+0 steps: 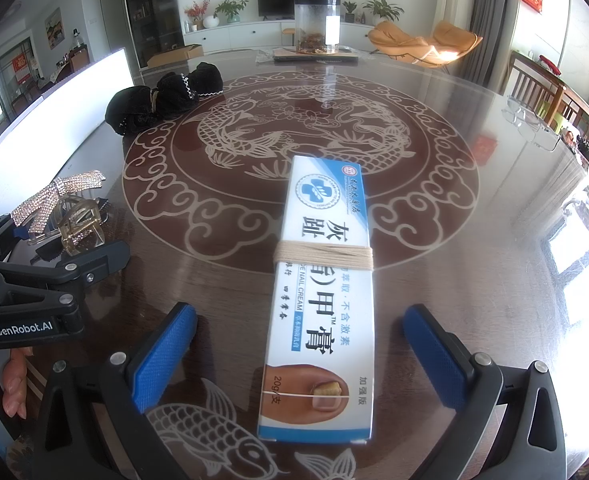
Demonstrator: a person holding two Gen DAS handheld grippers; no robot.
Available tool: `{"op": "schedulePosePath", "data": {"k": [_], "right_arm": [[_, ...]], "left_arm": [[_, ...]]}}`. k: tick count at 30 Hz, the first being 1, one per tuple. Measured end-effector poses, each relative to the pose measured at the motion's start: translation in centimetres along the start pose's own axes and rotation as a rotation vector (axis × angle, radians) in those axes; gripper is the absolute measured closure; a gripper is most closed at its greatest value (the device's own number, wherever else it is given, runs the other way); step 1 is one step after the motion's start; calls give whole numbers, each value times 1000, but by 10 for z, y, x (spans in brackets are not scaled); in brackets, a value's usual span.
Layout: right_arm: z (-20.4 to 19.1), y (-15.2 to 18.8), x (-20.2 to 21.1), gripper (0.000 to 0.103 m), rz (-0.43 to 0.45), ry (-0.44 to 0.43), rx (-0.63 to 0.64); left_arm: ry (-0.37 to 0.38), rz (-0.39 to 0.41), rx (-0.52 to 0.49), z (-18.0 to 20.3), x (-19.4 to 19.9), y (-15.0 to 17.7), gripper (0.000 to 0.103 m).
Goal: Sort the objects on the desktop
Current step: 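Hold the bow clip in the left gripper and the box in the right gripper, then carry the bow clip and ointment box into the white bin and release both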
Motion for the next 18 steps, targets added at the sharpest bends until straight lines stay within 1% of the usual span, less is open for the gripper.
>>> {"op": "schedulePosePath", "data": {"k": [12,16,17,18], "right_arm": [[0,0,0,0,0,0,0],[0,0,0,0,0,0,0],[0,0,0,0,0,0,0],[0,0,0,0,0,-1,0]], "left_arm": [[2,-3,-3,0,0,0,0],[47,-48,-57,1,3,3,0],[51,-49,-62,0,5,3,2],[45,-46,-59,-3,7,3,12]]}}
Point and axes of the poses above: each gripper's, at about its wrist camera, not at the fingertips, and x roughly against the way its jaws point, z to its right, y to its underside, the point moved 4 cm from there along -x, roughly the way its jaws point, and after that the axes turned 3 degrees about z, right-handed, at the moved point
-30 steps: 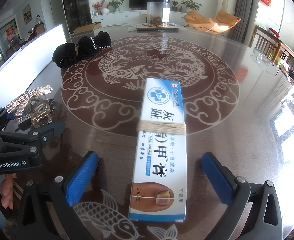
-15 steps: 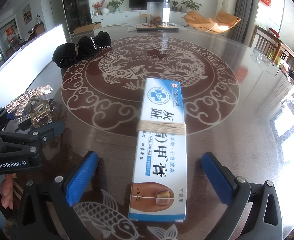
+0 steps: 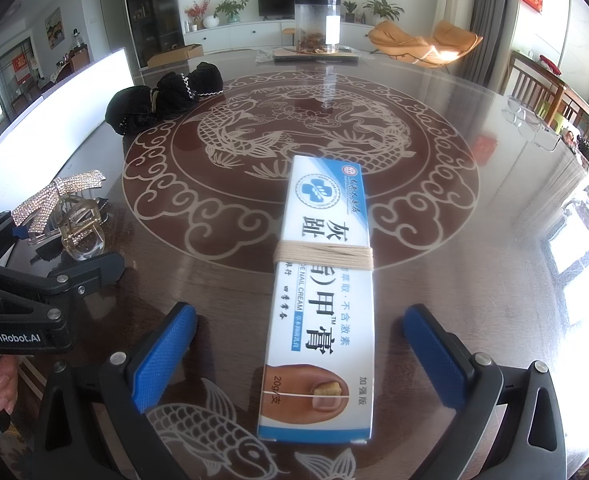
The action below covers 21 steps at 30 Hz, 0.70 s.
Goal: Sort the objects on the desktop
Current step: 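Carry the bow clip and ointment box into the white bin and release both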
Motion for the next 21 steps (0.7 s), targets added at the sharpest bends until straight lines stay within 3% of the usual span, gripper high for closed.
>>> {"op": "schedulePosePath", "data": {"k": [2,4,6,8,9,13,17,21], "right_arm": [[0,0,-1,0,-2,-3,0],[0,0,-2,0,-10,-3,2],[1,0,-1,5,-25,2,-1],[3,-4,5,37,-27,8,-6],[3,-7,6,62,-40,12,-2],[7,-15,5,62,-96,-31,-12],[10,-24,25,62,-69,-87,-91],[-7,-43,47,62,-28,-126,-83]], "left_arm": [[-9,6,7,-6,4,1,25],[-4,14,3,-9,9,1,51],[20,14,13,-12,14,3,54],[48,21,42,-15,20,8,56],[52,21,50,-16,23,11,56],[103,24,100,-18,38,22,56],[152,76,131,-21,73,19,56],[203,132,204,-39,112,8,56]]}}
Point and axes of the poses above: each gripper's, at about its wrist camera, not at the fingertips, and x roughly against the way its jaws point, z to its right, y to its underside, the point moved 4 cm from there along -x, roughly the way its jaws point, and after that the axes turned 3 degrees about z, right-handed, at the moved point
